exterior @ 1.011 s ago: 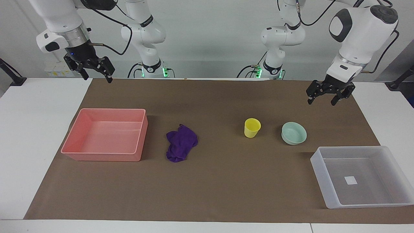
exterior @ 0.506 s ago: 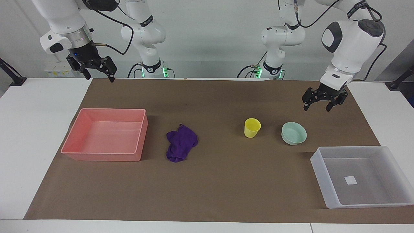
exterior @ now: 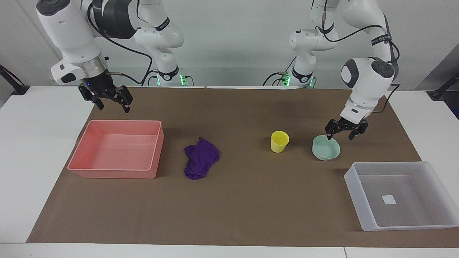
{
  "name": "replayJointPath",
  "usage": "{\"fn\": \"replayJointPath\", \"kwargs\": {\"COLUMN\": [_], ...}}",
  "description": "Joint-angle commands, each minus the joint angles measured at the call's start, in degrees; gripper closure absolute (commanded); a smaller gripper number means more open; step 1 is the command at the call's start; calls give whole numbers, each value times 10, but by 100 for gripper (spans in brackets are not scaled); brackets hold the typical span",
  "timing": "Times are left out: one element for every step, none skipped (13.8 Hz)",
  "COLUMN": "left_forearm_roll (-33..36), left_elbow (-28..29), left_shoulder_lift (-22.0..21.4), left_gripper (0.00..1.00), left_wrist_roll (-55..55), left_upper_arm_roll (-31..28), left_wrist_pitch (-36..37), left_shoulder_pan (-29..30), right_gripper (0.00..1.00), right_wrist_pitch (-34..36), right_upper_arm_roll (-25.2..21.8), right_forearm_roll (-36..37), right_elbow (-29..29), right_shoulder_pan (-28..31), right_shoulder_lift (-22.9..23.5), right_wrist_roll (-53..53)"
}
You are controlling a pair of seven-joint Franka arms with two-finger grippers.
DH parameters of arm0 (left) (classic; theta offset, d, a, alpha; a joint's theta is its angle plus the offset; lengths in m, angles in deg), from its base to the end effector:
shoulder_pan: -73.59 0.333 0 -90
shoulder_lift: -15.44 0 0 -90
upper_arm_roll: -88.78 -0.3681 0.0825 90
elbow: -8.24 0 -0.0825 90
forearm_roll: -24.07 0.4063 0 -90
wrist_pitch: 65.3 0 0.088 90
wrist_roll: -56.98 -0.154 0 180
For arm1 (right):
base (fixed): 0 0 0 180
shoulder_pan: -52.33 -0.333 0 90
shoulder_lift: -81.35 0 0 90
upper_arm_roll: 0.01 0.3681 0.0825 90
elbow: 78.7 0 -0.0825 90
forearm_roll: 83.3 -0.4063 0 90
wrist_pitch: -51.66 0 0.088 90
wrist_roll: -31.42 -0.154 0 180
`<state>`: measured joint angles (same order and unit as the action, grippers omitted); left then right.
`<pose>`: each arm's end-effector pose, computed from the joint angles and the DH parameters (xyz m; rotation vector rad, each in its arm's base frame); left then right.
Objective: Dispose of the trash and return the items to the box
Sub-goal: 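Grasp the green bowl with the left gripper while the right gripper grasps the cloth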
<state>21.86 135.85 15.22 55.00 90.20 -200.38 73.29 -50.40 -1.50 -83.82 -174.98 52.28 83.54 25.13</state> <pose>0.5615 -0.0187 0.3794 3.1054 -0.0607 0.2088 0.6078 -0.0138 0.5713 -3.1222 0.2134 -0.0975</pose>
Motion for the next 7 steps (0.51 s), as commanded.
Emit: {"fn": "replayJointPath", "kwargs": {"left_forearm_roll": [8,8,8,8,8,8,8], "left_elbow": [26,33,34,35,35,36,36], "left_shoulder_lift": [8,14,22,26,33,36,37], "left_gripper": [0,0,0,0,0,0,0], "left_wrist_roll": [4,4,5,4,4,3,4], "left_upper_arm_roll": [4,4,4,4,4,5,5], "left_wrist_pitch": [-55,-72,-78,-80,-81,-83,-82], "left_shoulder_pan": [14,14,14,16,22,25,25], "right_gripper": [0,0,0,0,0,0,0], "right_wrist_pitch": [-64,-112,-165,-202,-221,-234,-252], "right_upper_arm_roll": [3,3,3,2,3,3,3], "right_forearm_roll": [-8,-8,-8,-8,-8,-8,-8], "right_elbow": [-23,-49,-74,-87,-93,-94,-96], "right_shoulder_pan": [-35,-54,-77,-99,-109,-126,-138], "right_shoulder_lift": [26,35,43,57,73,89,104], "right_wrist_roll": [-44,-45,-51,-65,-80,-93,-102]}}
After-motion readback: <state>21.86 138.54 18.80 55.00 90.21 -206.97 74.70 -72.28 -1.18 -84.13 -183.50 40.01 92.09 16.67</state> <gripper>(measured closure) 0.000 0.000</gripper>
